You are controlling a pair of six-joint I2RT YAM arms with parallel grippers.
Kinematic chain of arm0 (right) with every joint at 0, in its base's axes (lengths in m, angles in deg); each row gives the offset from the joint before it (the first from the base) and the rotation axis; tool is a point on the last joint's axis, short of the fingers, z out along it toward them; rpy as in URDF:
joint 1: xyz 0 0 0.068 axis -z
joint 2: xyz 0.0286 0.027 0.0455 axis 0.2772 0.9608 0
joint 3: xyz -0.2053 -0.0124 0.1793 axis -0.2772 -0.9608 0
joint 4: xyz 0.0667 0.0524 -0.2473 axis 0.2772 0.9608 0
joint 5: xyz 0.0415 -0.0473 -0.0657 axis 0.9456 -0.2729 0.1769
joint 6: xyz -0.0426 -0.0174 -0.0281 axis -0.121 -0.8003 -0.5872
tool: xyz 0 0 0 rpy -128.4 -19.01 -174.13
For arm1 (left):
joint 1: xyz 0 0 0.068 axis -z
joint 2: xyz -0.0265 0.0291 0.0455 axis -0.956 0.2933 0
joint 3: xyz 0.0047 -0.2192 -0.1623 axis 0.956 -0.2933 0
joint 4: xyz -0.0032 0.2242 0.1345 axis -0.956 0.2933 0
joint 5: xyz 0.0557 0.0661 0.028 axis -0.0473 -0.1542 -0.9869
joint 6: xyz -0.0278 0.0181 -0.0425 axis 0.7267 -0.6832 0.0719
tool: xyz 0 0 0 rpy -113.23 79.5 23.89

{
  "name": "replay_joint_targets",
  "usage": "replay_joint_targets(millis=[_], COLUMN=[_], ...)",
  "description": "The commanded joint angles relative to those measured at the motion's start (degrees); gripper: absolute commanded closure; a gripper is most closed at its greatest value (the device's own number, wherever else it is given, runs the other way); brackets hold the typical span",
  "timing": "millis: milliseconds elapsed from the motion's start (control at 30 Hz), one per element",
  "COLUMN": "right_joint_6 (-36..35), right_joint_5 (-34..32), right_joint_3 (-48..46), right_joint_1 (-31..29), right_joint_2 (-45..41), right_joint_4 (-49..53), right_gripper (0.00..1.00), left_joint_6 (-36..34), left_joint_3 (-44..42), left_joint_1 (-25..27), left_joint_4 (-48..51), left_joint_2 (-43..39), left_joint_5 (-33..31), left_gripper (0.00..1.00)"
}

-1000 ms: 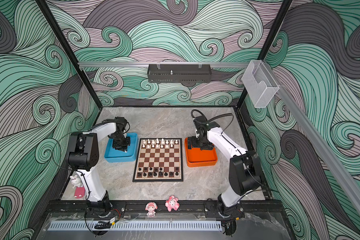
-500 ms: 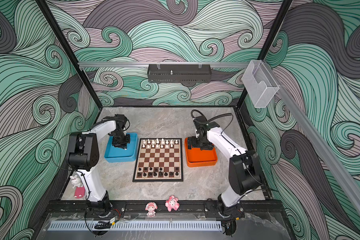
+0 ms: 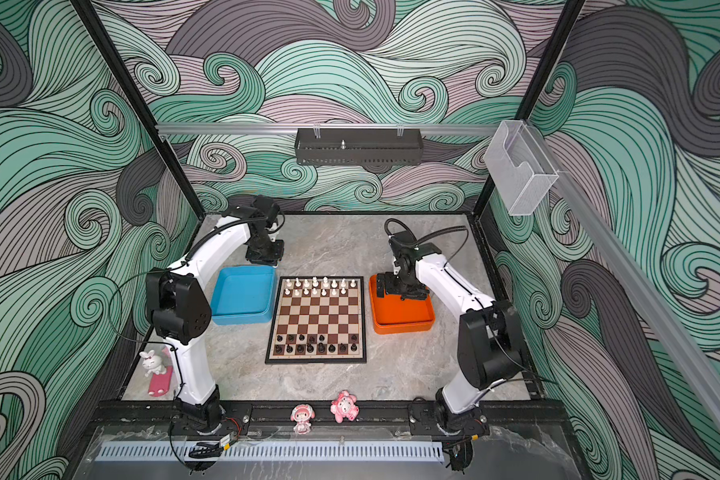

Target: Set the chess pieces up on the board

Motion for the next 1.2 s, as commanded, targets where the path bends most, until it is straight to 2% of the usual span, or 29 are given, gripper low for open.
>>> replay_joint_targets(millis=[0,300,500,700,1167], right_joint_6=[-0.1,-0.36,-0.71,-0.96,-1.68], right_joint_5=[0.65,1.44,1.99,2.36,3.05], right_joint_3=[-0.69,-2.56,-3.5,-3.98,-4.91], right_joint_1=[0.74,2.95,4.08,4.67,6.0], right_joint_2=[-1.57,-3.94,-4.81,-5.17,-5.39], right_joint_4=[0.03,0.08,0.08,-0.08,-0.14], right_gripper=[0.01,0.01,0.01,0.01,0.01], left_joint_6=[0.09,-0.17,-2.66,-4.11,-4.71], left_joint_3=[6.43,22.35,28.34,28.53,28.45], left_joint_1=[5.26,18.45,24.03,26.1,26.27], left_joint_4=[5.71,9.48,9.36,7.34,3.95], left_joint_2=[4.55,15.04,20.04,22.37,27.56], left_joint_5=[-0.41,0.9,1.73,2.0,1.3], left_gripper=[0.87,0.87,0.87,0.86,0.86])
